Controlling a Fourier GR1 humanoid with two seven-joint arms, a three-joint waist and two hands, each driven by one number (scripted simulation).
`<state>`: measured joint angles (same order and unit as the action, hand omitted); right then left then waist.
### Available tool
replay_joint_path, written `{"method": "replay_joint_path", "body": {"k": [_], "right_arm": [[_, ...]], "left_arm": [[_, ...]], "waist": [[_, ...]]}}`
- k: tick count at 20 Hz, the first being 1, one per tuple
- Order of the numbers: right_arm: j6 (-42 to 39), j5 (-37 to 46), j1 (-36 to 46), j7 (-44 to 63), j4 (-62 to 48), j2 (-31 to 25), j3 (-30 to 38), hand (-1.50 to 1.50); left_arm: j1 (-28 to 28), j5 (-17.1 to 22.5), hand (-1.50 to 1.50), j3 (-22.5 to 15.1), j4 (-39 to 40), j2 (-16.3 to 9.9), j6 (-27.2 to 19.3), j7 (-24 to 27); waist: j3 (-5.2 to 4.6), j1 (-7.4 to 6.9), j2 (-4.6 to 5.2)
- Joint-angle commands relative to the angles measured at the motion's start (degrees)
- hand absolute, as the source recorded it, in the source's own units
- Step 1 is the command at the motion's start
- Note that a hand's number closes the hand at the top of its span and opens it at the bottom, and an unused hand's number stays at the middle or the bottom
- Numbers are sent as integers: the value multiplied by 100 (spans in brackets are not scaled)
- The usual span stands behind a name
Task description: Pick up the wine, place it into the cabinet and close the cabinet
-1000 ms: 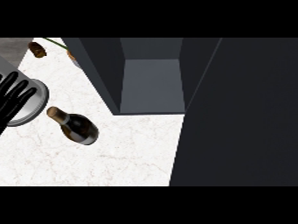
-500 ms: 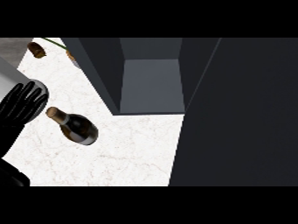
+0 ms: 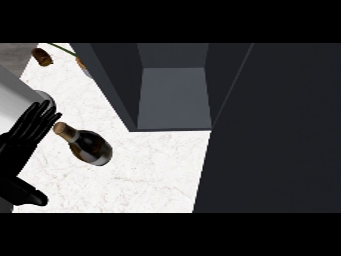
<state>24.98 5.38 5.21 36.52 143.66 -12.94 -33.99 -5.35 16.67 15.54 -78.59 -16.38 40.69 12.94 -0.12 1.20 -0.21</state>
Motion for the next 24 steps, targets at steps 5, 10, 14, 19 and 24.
{"method": "replay_joint_path", "body": {"k": [5,10,14,19,24], "right_arm": [[78,732,-48,392,866,-345,-200,-150],[370,953,-32,484,1007,-299,-498,-150],[328,846,-146,155,836,-450,-549,-150],[425,676,-91,210,863,-548,-438,-150],[592,687,329,329,603,-448,-435,-150]], "left_arm": [[-643,-857,-150,66,1835,-245,222,1218],[-464,-1247,-150,-105,2190,-224,89,1782],[-987,-1612,-150,-248,2984,-59,-371,2243],[-1193,-1793,-150,-346,3849,-189,-319,2843],[-1552,-1725,-150,-507,4343,-217,11,2708]], "waist": [[-6,68,18],[-7,25,-2],[-4,59,13],[-6,77,22],[-14,94,27]]}}
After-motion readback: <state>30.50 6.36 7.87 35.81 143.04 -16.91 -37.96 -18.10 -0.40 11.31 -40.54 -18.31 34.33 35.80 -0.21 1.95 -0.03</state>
